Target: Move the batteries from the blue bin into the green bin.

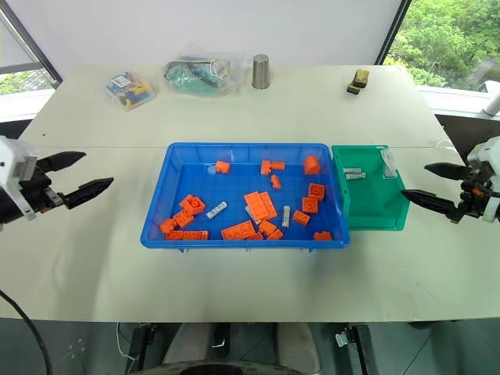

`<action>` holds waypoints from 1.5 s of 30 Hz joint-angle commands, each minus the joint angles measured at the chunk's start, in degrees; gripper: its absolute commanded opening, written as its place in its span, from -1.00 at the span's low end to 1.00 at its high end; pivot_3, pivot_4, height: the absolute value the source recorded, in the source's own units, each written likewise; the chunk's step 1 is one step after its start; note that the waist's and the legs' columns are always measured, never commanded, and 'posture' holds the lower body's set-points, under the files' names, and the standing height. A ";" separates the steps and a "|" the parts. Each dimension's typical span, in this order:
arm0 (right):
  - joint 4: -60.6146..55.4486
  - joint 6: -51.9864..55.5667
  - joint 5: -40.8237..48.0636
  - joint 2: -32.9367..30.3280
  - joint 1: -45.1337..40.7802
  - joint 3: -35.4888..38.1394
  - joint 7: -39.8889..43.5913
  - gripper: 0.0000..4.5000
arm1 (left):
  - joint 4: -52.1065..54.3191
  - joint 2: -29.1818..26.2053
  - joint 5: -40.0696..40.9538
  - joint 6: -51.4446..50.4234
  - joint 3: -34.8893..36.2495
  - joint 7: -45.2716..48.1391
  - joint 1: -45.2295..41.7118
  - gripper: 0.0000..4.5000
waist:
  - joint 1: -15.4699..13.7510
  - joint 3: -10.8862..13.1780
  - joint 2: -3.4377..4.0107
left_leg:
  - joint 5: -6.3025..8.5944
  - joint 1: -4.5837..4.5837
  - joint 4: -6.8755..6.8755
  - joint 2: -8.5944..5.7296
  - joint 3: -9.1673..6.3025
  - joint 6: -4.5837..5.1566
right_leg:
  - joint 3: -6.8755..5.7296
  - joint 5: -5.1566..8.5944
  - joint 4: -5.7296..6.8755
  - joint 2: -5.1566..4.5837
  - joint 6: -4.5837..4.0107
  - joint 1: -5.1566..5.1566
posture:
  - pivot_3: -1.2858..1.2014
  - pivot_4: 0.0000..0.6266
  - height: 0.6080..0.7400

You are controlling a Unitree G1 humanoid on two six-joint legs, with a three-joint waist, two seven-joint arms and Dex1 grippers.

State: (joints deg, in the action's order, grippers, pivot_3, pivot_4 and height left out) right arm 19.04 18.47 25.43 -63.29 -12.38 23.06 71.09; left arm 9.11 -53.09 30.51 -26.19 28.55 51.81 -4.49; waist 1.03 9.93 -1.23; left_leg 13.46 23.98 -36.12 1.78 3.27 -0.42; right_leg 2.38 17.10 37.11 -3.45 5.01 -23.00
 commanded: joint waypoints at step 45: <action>-1.01 -0.93 -17.76 37.66 -46.06 -48.66 4.58 1.00 | 17.13 -4.31 8.99 -5.75 -1.42 11.62 6.56 1.00 | 1.44 0.04 0.10 | -0.06 0.40 -0.25 0.00 0.01 -0.03 | -0.20 -0.16 0.45 0.07 0.23 -0.47 | 0.03 -0.52 0.99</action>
State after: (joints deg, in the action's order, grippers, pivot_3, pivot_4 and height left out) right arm 15.06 20.05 10.00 -26.44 -56.40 -24.83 76.15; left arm 25.15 -56.40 38.79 -32.10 27.06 62.81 2.18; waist 2.47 9.97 -1.13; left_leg 13.40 24.41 -36.49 1.77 3.27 -0.45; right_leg 2.15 16.94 37.63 -3.38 5.24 -23.48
